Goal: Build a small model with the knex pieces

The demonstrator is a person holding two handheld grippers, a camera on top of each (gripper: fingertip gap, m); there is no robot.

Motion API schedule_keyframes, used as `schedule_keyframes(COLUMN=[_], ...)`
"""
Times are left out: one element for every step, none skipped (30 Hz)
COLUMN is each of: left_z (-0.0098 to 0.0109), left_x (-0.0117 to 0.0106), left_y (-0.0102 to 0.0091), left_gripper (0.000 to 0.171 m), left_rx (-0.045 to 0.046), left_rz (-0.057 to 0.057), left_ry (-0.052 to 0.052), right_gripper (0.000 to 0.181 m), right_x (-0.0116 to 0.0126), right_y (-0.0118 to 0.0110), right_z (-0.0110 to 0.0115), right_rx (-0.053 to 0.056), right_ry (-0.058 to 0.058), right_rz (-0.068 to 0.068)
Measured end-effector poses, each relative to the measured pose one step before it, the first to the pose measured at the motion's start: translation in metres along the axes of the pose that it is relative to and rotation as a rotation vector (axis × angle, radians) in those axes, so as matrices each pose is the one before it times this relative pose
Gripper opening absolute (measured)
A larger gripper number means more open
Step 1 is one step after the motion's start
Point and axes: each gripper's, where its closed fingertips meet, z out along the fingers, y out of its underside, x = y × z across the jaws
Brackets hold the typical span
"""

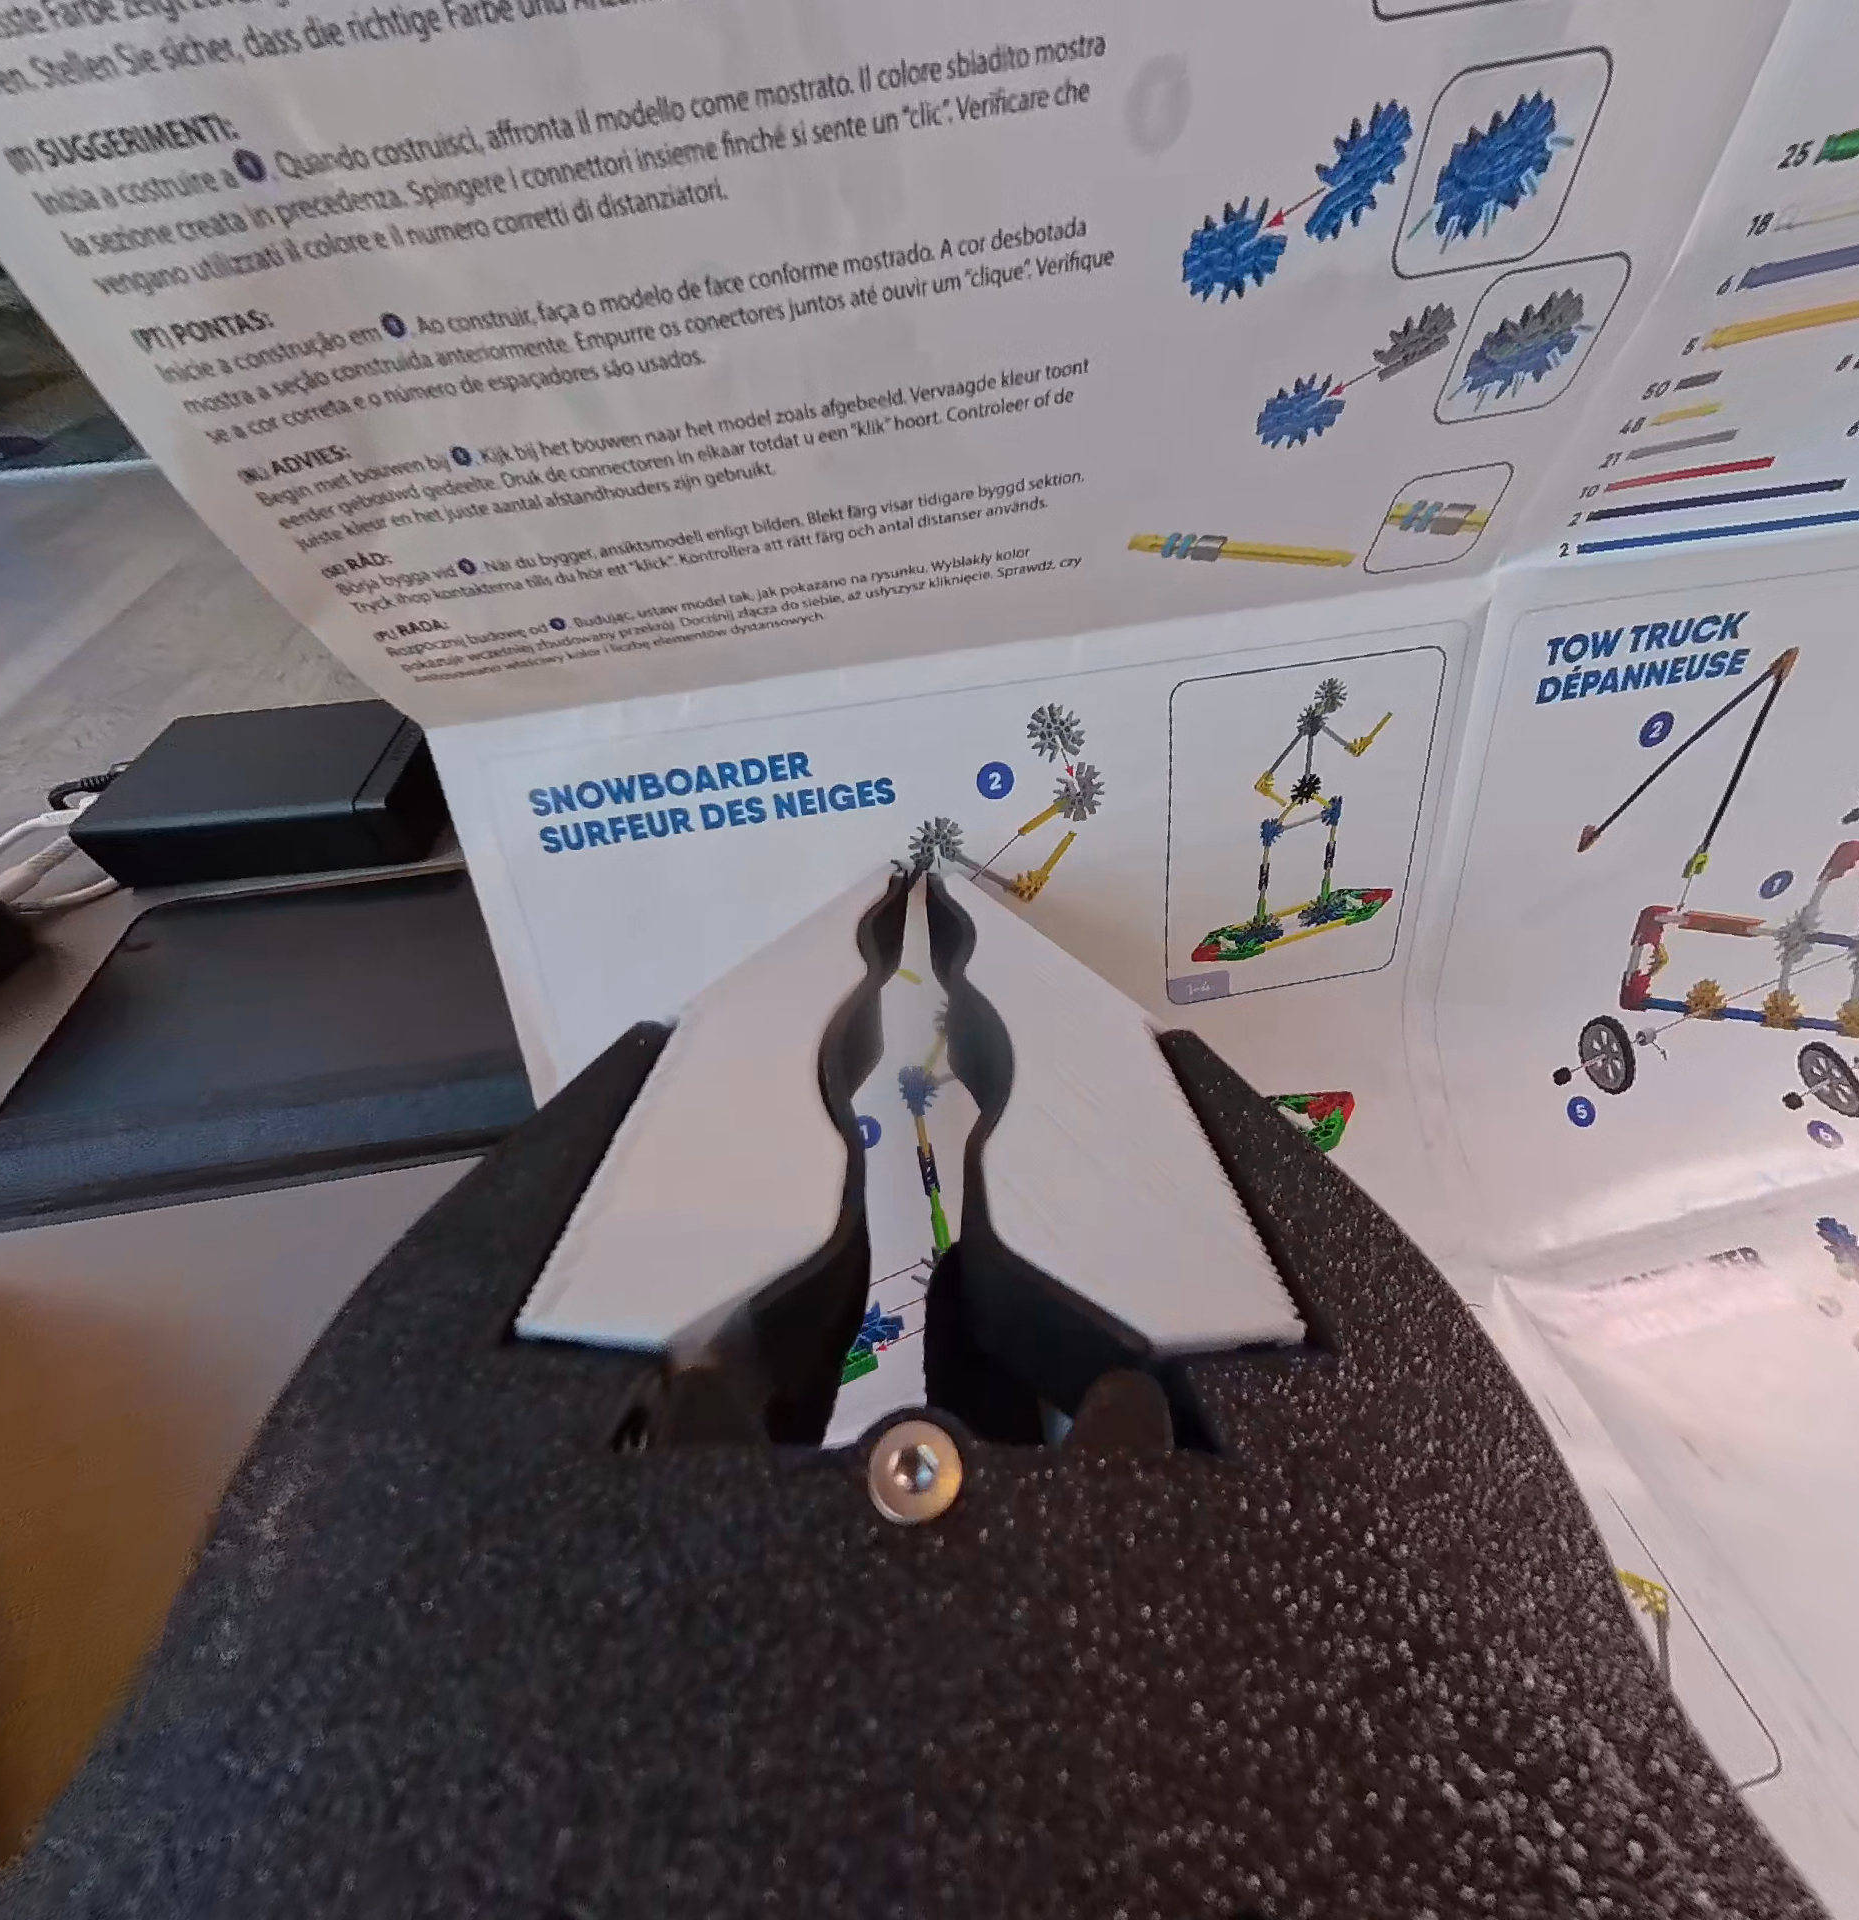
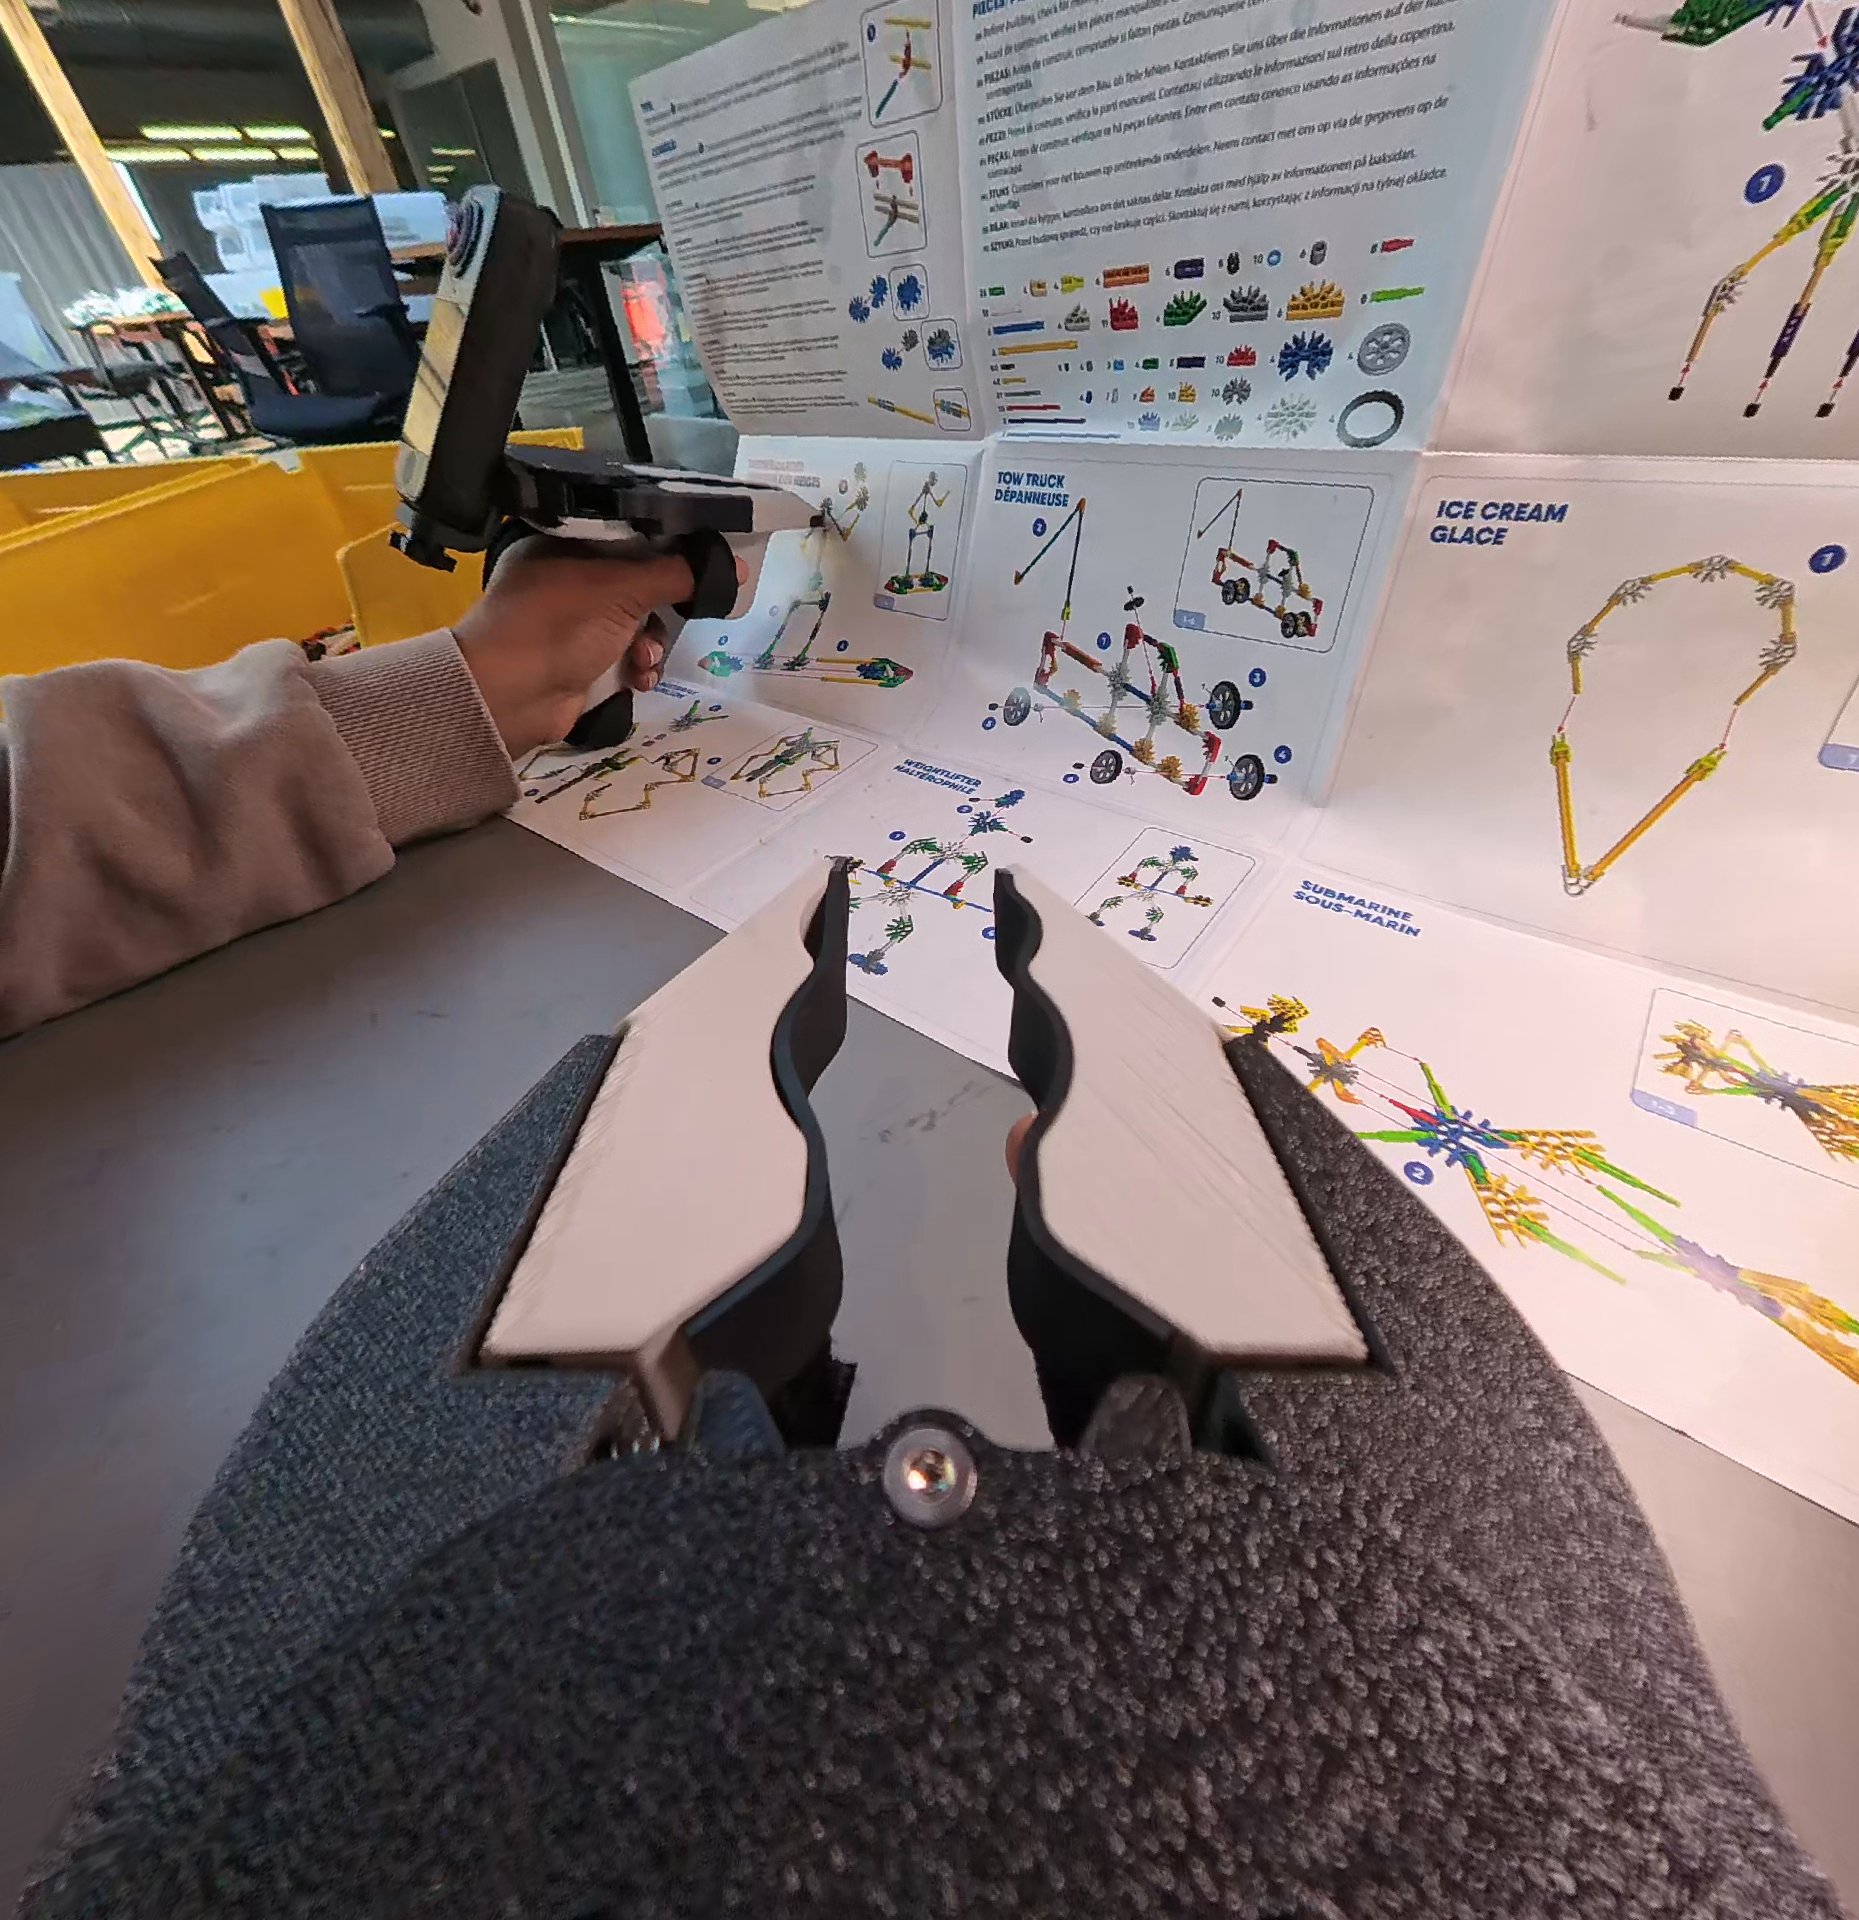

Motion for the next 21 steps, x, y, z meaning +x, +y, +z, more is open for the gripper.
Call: schedule_keyframes(left_z=[0.00038,-0.00023,-0.00046,-0.00016,0.00012,0.0,-0.00024,-0.00007,-0.00003,-0.0001,-0.00022,-0.00022,-0.00021,-0.00001,-0.00007,-0.0001,-0.00004,-0.00007,-0.00018,-0.00008,-0.00005], left_x=[-0.00108,-0.00073,-0.00077,0.00033,0.00093,0.00133,0.00104,0.0008,0.0006,0.00039,0.00033,0.0003,0.00038,0.0004,0.00041,0.00043,0.00039,0.00028,0.00039,0.00023,0.0002], left_y=[0.00066,-0.00073,-0.00098,-0.00045,0.00007,-0.00019,-0.00069,-0.00033,0.00001,-0.00012,-0.0004,-0.00054,-0.00036,-0.00023,-0.00017,-0.00026,-0.00014,-0.00014,-0.00029,-0.00012,-0.0001], left_gripper=[0.003,0.003,0.003,0.003,0.003,0.003,0.003,0.003,0.003,0.003,0.003,0.003,0.003,0.003,0.003,0.003,0.003,0.003,0.003,0.003,0.003], left_rx=[-0.0028,0.00364,0.00667,0.00313,-0.00022,0.00197,0.00474,0.00238,-0.00032,0.00106,0.00276,0.00309,0.00233,0.00088,0.00053,0.00041,-0.00053,-0.0003,0.00024,-0.00047,-0.00069], left_rz=[-0.0122,-0.0104,-0.0025,0.0039,0.0069,0.0086,0.0081,0.0058,0.0035,0.0018,0.001,0.0009,0.0013,0.0021,0.0025,0.002,-0.0005,-0.0031,-0.0034,-0.0024,-0.0014], left_ry=[0.0035,0.0041,-0.0002,0.0009,0.0025,0.0023,0.0007,0.0006,0.0013,0.0011,0.0019,0.0017,0.0015,0.0017,0.0014,0.0013,0.0017,0.0021,0.0024,0.0021,0.0015], right_gripper=[0.026,0.026,0.026,0.026,0.026,0.026,0.026,0.026,0.026,0.026,0.026,0.026,0.026,0.026,0.026,0.026,0.026,0.026,0.026,0.026,0.026], right_x=[0.0002,0.00017,-0.00016,-0.00024,-0.00018,-0.00051,-0.00078,-0.00082,-0.00075,-0.00066,-0.00038,-0.0002,0.00008,0.00024,0.00028,0.00027,0.00014,0.0002,0.00005,0.00019,0.0001], right_y=[0.00014,0.00019,0.00023,0.00025,0.00003,-0.00025,-0.00008,-0.00003,0.00022,0.00056,0.00055,0.00039,0.00015,0.00005,0.0001,0.00004,0.00015,0.00033,0.00048,0.0004,0.0004], right_z=[0.00022,0.00007,0.00019,0.00004,-0.00004,-0.00009,-0.00013,-0.0001,0.00021,0.00032,0.00045,0.00029,0.00012,0.0,0.00004,0.00002,0.00013,0.00019,0.00035,0.00033,0.00032], right_rx=[-0.0011,-0.0012,-0.0014,-0.0012,-0.0001,0.0008,0.0005,0.0002,-0.0014,-0.0035,-0.0038,-0.0025,-0.0013,-0.0005,-0.0001,-0.0005,-0.0014,-0.0022,-0.0026,-0.0029,-0.0028], right_ry=[-0.0024,-0.002,-0.0026,-0.0019,-0.0005,-0.0009,-0.0021,-0.0013,-0.0011,-0.0011,-0.0003,0.0001,0.0003,0.0009,0.0013,0.0005,0.0004,0.0008,0.0006,0.0008,0.0008], right_rz=[0.0046,0.0035,0.0021,0.0009,-0.0014,-0.0032,-0.0043,-0.0053,-0.0054,-0.0044,-0.0028,-0.0011,0.0002,0.0012,0.0015,0.0014,0.0011,0.0007,0.0005,0.0003,0.0002])
